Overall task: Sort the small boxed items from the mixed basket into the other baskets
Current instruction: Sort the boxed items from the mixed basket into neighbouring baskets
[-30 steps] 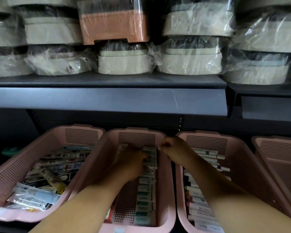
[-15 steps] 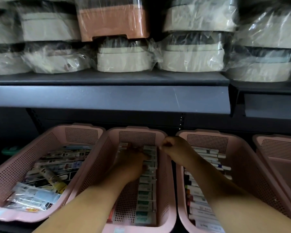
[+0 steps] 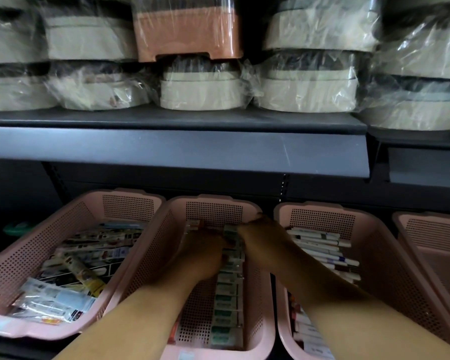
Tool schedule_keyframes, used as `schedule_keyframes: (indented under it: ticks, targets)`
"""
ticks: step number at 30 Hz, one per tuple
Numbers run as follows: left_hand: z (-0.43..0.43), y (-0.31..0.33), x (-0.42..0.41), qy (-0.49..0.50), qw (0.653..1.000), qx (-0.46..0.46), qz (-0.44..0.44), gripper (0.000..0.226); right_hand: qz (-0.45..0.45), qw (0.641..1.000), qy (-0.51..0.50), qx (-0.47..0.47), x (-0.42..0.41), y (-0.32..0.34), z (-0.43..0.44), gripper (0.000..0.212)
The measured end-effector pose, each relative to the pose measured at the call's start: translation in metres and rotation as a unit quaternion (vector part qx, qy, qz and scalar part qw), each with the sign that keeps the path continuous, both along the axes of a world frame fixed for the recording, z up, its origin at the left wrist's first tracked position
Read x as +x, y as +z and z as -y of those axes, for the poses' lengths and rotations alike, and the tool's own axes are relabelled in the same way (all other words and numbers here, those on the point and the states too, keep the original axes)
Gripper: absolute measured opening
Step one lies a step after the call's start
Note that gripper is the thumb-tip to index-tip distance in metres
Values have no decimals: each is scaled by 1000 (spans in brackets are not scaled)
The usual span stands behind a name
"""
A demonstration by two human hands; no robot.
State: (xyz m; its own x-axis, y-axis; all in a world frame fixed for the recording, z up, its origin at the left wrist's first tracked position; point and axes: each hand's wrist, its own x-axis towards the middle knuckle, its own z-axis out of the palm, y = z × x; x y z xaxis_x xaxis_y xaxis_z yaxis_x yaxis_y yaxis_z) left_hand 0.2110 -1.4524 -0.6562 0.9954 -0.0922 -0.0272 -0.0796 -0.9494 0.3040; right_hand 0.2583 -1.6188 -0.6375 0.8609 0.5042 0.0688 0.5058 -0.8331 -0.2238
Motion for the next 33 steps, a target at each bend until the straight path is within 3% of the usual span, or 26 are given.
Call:
schedule_keyframes:
  ticks: [4,10,18,25,33]
  targets:
    - [0,0,-1,12,1000,23,-11,31,-13,992,9,-127,5,-8,-14,28]
    - [-3,-4,2,27,1000,3,7,29,-39,977,31,-207,9,-9,-20,33]
    - [-4,-3,2,12,1000,10,3,30,-36,990,33,-129,10,-16,-15,24]
    - [-5,0,0,-5,999,32,5,31,-33,989,38,-140,11,-18,-14,25]
    - [-7,-4,-1,-5,1000,-10,29,33,-42,991,28,-123,12,-18,-15,26]
